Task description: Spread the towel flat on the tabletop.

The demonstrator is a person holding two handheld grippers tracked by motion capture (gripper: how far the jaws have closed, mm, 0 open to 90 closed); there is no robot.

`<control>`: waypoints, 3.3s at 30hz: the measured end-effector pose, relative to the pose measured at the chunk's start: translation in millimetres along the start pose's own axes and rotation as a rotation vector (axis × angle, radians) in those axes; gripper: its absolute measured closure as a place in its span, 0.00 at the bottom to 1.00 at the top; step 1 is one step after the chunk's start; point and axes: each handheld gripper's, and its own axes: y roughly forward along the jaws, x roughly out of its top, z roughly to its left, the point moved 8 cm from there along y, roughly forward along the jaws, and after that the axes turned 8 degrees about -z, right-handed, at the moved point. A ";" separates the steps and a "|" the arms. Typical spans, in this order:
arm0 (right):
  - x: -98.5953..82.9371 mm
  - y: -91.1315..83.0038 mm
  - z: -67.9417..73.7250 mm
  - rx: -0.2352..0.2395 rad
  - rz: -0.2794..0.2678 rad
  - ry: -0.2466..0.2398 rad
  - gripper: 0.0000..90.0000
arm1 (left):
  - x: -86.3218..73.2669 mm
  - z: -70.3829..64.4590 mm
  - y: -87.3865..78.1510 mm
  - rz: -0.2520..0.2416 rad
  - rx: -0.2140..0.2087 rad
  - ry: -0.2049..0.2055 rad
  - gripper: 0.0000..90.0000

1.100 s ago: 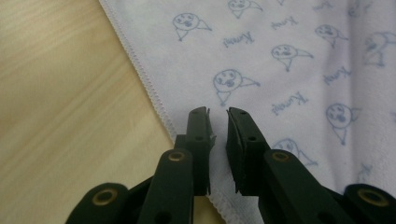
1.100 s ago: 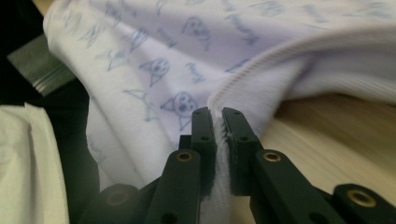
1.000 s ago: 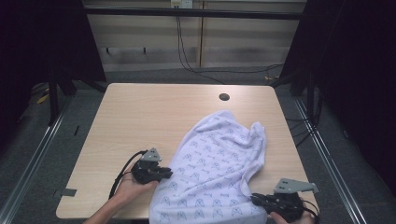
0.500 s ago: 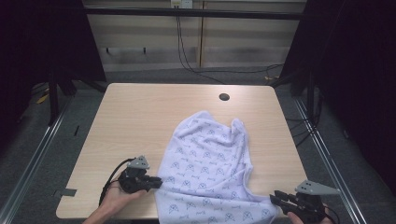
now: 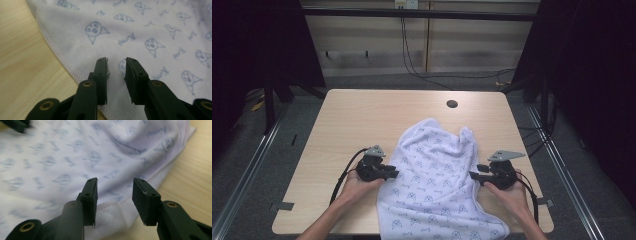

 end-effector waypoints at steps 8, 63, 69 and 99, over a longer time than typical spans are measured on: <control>-26.9 0.1 -11.1 -0.057 0.101 -0.036 1.00 | -20.9 -9.9 -24.4 0.028 -0.014 -0.006 0.92; -56.4 -61.5 55.6 0.219 0.045 -0.045 0.84 | -19.4 -63.1 -39.3 -0.032 -0.154 0.032 0.84; 1.8 -26.0 21.3 0.126 -0.075 -0.041 0.81 | 15.0 -9.5 -11.1 -0.096 -0.037 -0.043 0.83; 27.1 -60.7 -7.8 0.040 -0.245 0.071 0.91 | 26.3 -24.1 -73.4 -0.289 -0.022 -0.046 0.97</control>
